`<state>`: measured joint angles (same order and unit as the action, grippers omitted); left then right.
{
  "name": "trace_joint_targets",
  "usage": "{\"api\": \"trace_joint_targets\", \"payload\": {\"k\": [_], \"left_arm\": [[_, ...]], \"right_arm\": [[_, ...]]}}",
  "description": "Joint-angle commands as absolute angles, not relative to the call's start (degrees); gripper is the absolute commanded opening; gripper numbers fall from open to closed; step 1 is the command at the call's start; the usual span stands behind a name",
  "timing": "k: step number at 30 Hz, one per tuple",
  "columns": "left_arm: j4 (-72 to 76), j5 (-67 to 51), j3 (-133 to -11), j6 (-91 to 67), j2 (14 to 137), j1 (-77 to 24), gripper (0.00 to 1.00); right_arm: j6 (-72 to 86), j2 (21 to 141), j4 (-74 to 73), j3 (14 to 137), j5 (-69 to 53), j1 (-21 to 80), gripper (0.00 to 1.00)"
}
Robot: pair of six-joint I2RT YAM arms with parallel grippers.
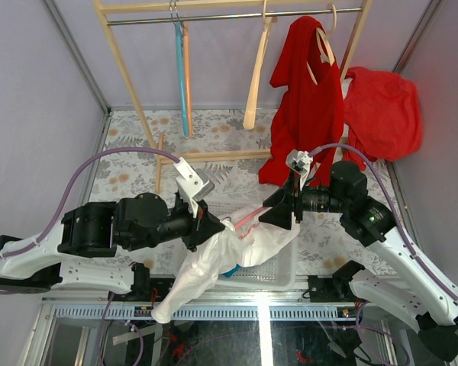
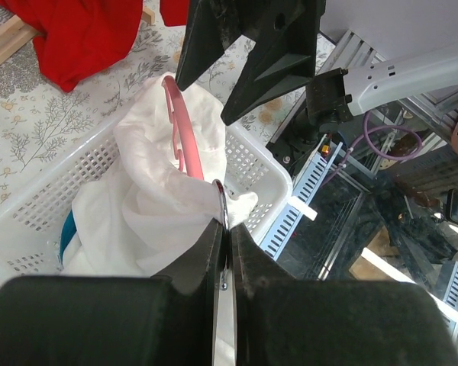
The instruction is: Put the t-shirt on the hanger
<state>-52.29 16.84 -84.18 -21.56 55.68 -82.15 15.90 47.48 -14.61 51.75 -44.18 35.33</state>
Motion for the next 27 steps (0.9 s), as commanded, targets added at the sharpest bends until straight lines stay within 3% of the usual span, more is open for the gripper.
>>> {"api": "trace_joint_targets", "payload": {"k": [1, 12, 22, 27], "left_arm": [[-49.62, 16.43, -86.88, -20.78, 55.87, -82.35, 0.02], [-52.03, 17.63, -88.74, -21.33, 56.44, -82.35, 0.02], [-52.70, 17.77, -89.99, -21.36, 56.89, -82.30, 0.02], [-53.15, 17.78, -90.72, -21.22, 57.13, -82.31, 0.02]], "right_arm": [[9.64, 47.10, -16.38, 55.61, -39.68, 36.50, 0.67], [-1.67, 52.12, -25.96, 62.78, -18.12, 49.45, 0.78], [-6.00, 54.05, -22.36, 61.44, 8.13, 64.98, 0.76], [-8.52, 53.79, -17.18, 58.80, 19.03, 68.44, 0.67]]}}
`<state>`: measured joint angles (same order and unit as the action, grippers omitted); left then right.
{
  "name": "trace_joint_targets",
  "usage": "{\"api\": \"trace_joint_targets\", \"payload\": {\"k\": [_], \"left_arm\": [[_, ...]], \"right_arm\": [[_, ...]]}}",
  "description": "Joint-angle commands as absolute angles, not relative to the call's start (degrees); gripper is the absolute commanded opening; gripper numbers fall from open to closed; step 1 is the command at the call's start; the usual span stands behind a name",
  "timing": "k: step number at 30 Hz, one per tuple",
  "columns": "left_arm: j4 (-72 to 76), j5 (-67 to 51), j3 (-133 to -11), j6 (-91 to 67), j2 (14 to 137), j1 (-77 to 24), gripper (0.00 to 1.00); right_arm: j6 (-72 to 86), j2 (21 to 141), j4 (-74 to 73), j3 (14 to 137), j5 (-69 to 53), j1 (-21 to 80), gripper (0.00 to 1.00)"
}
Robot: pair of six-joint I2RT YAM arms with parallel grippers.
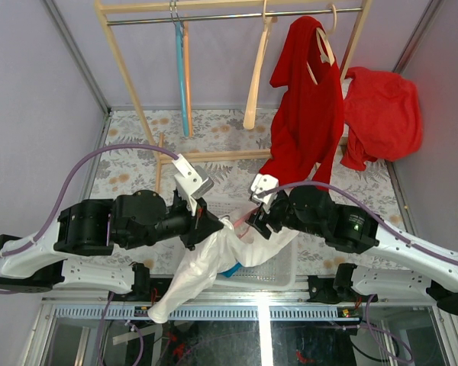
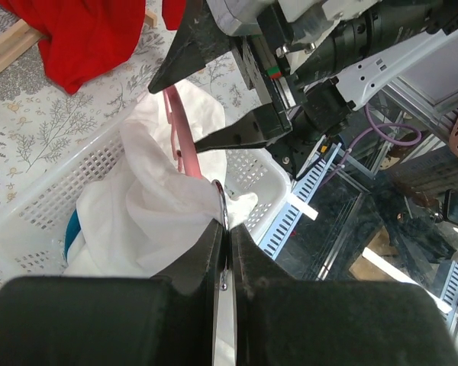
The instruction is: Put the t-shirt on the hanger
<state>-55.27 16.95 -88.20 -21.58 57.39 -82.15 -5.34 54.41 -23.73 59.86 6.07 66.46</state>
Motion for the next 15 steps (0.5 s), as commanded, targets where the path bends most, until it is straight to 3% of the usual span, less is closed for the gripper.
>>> {"api": "trace_joint_targets", "payload": {"k": [1, 15], "left_arm": [[-53.11, 17.76, -90.66, -21.19, 57.03, -82.39, 0.02], [-53.65, 17.80, -91.29, -21.31, 57.11, -82.35, 0.01]], "right_arm": [[-8.79, 54.09, -16.54, 58.34, 19.61, 68.88, 0.66], [-12.73, 53.07, -9.84, 55.73, 26.90, 76.88, 0.62]]}}
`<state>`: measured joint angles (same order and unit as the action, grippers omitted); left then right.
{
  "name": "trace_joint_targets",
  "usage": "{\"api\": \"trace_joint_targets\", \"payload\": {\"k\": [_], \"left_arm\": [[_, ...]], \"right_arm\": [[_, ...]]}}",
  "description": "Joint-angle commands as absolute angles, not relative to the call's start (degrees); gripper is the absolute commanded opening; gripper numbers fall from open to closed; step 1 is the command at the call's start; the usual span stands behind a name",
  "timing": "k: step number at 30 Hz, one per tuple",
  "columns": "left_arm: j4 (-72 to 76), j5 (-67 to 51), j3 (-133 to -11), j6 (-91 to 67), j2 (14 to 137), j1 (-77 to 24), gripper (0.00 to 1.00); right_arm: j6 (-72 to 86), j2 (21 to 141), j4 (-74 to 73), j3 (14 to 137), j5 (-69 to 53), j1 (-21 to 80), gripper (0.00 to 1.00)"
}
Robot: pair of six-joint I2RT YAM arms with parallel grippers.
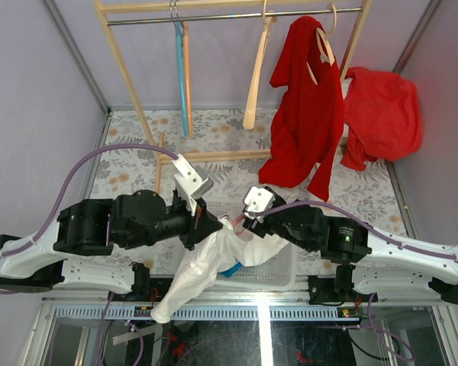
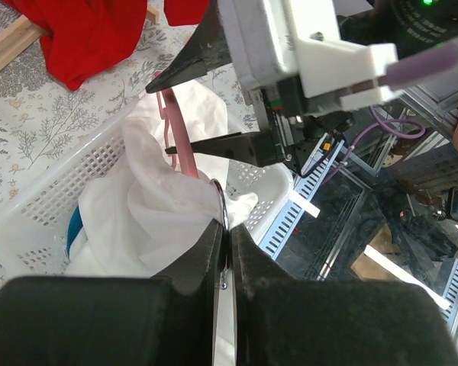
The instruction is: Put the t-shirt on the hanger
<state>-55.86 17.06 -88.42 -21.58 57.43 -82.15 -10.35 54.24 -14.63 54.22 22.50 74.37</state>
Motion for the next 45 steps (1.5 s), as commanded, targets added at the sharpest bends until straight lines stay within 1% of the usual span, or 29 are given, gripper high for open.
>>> {"api": "trace_joint_targets", "payload": {"k": [1, 3, 6, 8, 12, 13, 14, 15, 18, 22, 24, 29, 32, 39, 45], "left_arm": [[-53.62, 17.76, -91.32, -21.35, 57.08, -82.33, 0.02], [-53.61, 17.81, -91.10, -21.32, 56.92, -82.30, 0.01], [-53.79, 18.01, -91.05, -21.48, 56.88, -82.30, 0.01], [-53.79, 18.02, -91.12, -21.55, 56.71, -82.34, 0.02], [-54.17, 18.29, -91.66, -21.81, 56.78, -82.34, 0.02], [-54.33, 18.47, -91.67, -21.91, 56.73, -82.31, 0.02], [-54.45, 18.77, -91.69, -22.03, 56.80, -82.37, 0.03], [-54.65, 19.07, -91.67, -22.08, 56.90, -82.33, 0.04], [-55.14, 19.42, -92.04, -22.07, 57.18, -82.37, 0.09], [-55.33, 19.38, -92.46, -22.22, 57.06, -82.28, 0.18], [-55.40, 19.36, -92.46, -22.30, 56.95, -82.31, 0.24], [-55.37, 18.64, -93.09, -22.38, 57.26, -82.33, 0.42], [-55.25, 17.82, -94.18, -22.25, 57.95, -82.37, 0.50], [-56.39, 17.37, -96.78, -21.53, 58.68, -82.33, 0.58], [-59.74, 20.12, -97.37, -22.26, 58.54, -82.34, 0.62]], "right_arm": [[-12.93, 53.24, -9.95, 56.06, 26.97, 77.54, 0.62], [-13.31, 53.72, -9.75, 56.33, 27.69, 79.08, 0.59], [-13.81, 55.57, -9.63, 57.09, 29.53, 80.86, 0.49], [-14.02, 56.95, -9.80, 57.39, 30.27, 81.64, 0.40], [-13.57, 57.45, -9.58, 57.28, 30.77, 82.44, 0.25], [-13.32, 57.18, -9.58, 57.22, 31.07, 82.65, 0.20], [-12.94, 56.76, -9.65, 56.97, 31.21, 82.76, 0.14], [-12.47, 56.00, -9.52, 56.81, 30.97, 82.79, 0.10], [-10.94, 54.41, -9.57, 56.25, 30.15, 82.79, 0.05], [-9.48, 52.46, -9.79, 55.62, 29.46, 82.79, 0.00], [-9.41, 51.84, -9.96, 55.51, 29.44, 82.79, 0.00], [-9.75, 52.74, -11.60, 57.12, 30.17, 82.77, 0.00], [-10.20, 53.68, -12.03, 58.15, 30.41, 82.77, 0.00], [-11.18, 54.60, -13.02, 59.92, 31.70, 82.75, 0.00], [-11.81, 53.74, -14.48, 61.56, 31.91, 82.73, 0.00]]}}
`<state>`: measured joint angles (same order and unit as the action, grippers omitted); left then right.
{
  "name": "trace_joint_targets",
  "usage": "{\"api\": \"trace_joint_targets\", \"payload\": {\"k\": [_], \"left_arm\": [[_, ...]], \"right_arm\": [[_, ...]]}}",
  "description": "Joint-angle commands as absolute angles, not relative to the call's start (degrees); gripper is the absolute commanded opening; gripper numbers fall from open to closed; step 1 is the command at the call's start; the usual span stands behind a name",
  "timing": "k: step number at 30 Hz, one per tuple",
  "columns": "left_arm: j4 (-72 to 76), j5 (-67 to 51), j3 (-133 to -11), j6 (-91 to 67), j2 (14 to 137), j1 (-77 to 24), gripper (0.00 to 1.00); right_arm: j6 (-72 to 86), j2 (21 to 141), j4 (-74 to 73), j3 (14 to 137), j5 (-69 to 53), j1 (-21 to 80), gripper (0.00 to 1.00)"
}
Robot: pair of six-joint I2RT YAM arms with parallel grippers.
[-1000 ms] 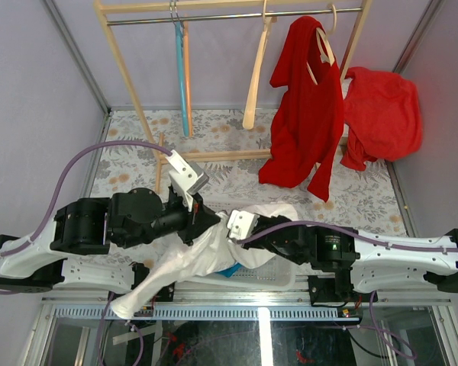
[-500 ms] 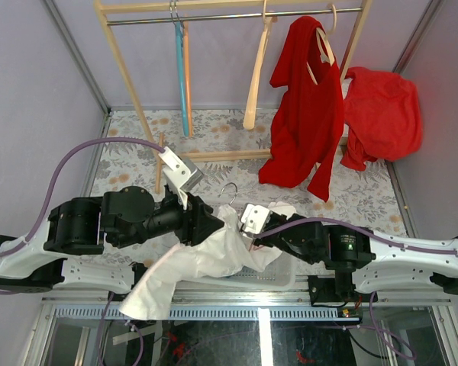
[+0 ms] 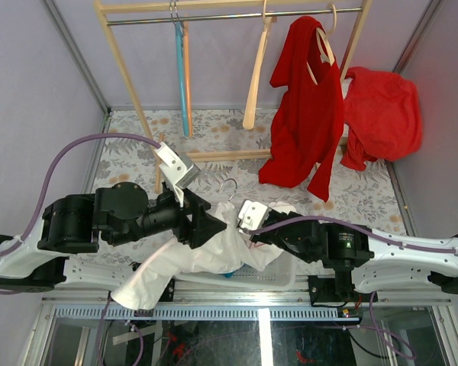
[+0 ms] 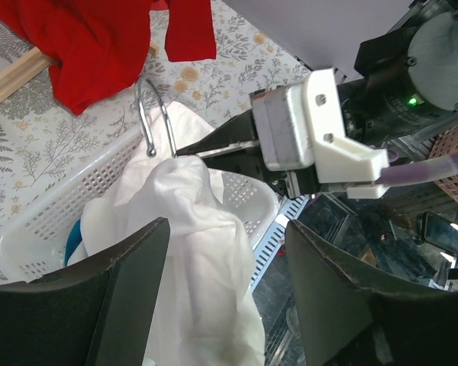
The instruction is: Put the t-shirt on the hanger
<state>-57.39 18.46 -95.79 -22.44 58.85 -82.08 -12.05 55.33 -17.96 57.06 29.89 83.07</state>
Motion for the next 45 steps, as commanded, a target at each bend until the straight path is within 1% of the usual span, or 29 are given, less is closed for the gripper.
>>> {"api": "trace_joint_targets", "payload": {"k": [1, 7, 14, 19, 24, 29, 31, 35, 39, 43, 44, 45], "left_arm": [[-60.21, 20.20, -97.30, -22.31, 58.77, -82.35, 0.63], [-59.68, 17.84, -96.64, -21.96, 61.15, -82.30, 0.67], [-60.71, 18.26, -94.37, -22.91, 63.11, -82.31, 0.66], [-60.73, 18.15, -91.85, -24.05, 61.90, -82.28, 0.62], [-60.27, 18.16, -89.36, -24.92, 61.05, -82.19, 0.61], [-60.74, 18.96, -87.81, -26.06, 60.20, -82.24, 0.56], [-61.01, 19.30, -87.81, -26.32, 59.66, -82.27, 0.52], [-61.47, 19.60, -88.17, -26.28, 59.49, -82.24, 0.42], [-62.45, 18.91, -88.58, -26.27, 60.24, -82.23, 0.36], [-62.74, 18.89, -88.56, -26.56, 59.95, -82.24, 0.35], [-62.75, 18.90, -88.63, -26.74, 59.60, -82.24, 0.36], [-62.76, 18.89, -88.91, -26.86, 59.40, -82.27, 0.41]], "right_arm": [[-11.88, 53.67, -14.51, 61.67, 31.72, 82.78, 0.00], [-13.06, 54.34, -14.39, 62.84, 29.92, 82.79, 0.00], [-14.90, 55.63, -15.48, 65.22, 27.47, 82.79, 0.00], [-15.53, 55.20, -16.33, 65.66, 25.40, 82.75, 0.00], [-15.73, 55.02, -16.18, 65.81, 24.54, 82.77, 0.00], [-16.07, 54.68, -16.74, 66.16, 24.31, 82.79, 0.00], [-16.18, 54.25, -16.97, 66.29, 24.12, 82.80, 0.00], [-16.29, 53.47, -17.58, 66.69, 23.36, 82.75, 0.00], [-16.17, 52.92, -18.68, 67.28, 23.29, 82.83, 0.00], [-15.86, 52.13, -18.92, 66.96, 22.99, 82.79, 0.00], [-15.69, 52.01, -18.83, 66.80, 23.02, 82.79, 0.00], [-15.61, 51.83, -18.75, 66.60, 23.08, 82.79, 0.00]]}}
